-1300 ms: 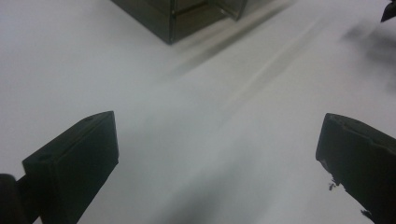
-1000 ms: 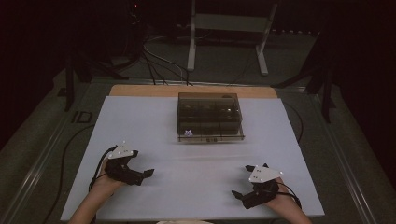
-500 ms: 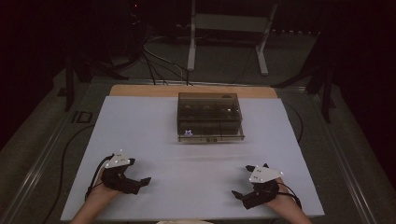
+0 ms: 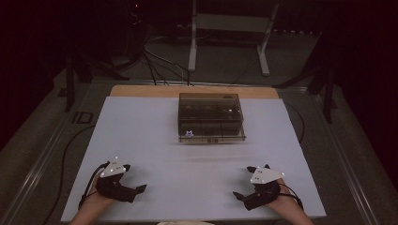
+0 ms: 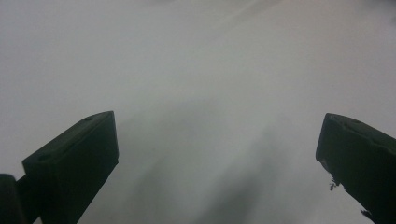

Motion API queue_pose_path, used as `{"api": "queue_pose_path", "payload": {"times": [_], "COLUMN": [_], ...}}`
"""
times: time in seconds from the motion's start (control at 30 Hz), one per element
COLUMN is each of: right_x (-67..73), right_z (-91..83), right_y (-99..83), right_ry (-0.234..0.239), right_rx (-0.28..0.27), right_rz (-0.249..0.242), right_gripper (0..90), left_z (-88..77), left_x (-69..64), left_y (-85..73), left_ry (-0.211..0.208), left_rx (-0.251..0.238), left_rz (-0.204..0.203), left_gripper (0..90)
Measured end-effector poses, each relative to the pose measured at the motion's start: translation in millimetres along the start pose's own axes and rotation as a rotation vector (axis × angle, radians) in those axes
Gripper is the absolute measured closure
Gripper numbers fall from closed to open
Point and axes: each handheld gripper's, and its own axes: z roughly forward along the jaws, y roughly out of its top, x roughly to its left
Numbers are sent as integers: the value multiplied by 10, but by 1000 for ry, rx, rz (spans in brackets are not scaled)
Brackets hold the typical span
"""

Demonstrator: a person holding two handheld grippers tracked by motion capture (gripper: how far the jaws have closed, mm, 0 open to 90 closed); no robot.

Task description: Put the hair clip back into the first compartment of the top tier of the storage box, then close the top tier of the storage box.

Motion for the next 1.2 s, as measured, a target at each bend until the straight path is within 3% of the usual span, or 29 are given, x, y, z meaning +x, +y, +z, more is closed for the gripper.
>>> {"api": "queue_pose_path", "payload": {"times": [0.17,0.33,1.2], "right_x": [-14,-26,-21], "right_z": [-9,-6,-9], "right_y": [-8,-7,-9], "right_ry": [-2,-4,-4], "right_rx": [-2,0,3], "right_rz": [1,1,1], "right_gripper": [7,7,7], "left_z": [45,17,-13], "left_x": [3,7,25], "left_y": [-15,-19,-29], "left_ry": [-13,-22,-18], "left_rx": [7,-17,-35], "left_rz": [1,-5,-7], "left_gripper": [1,1,1]}}
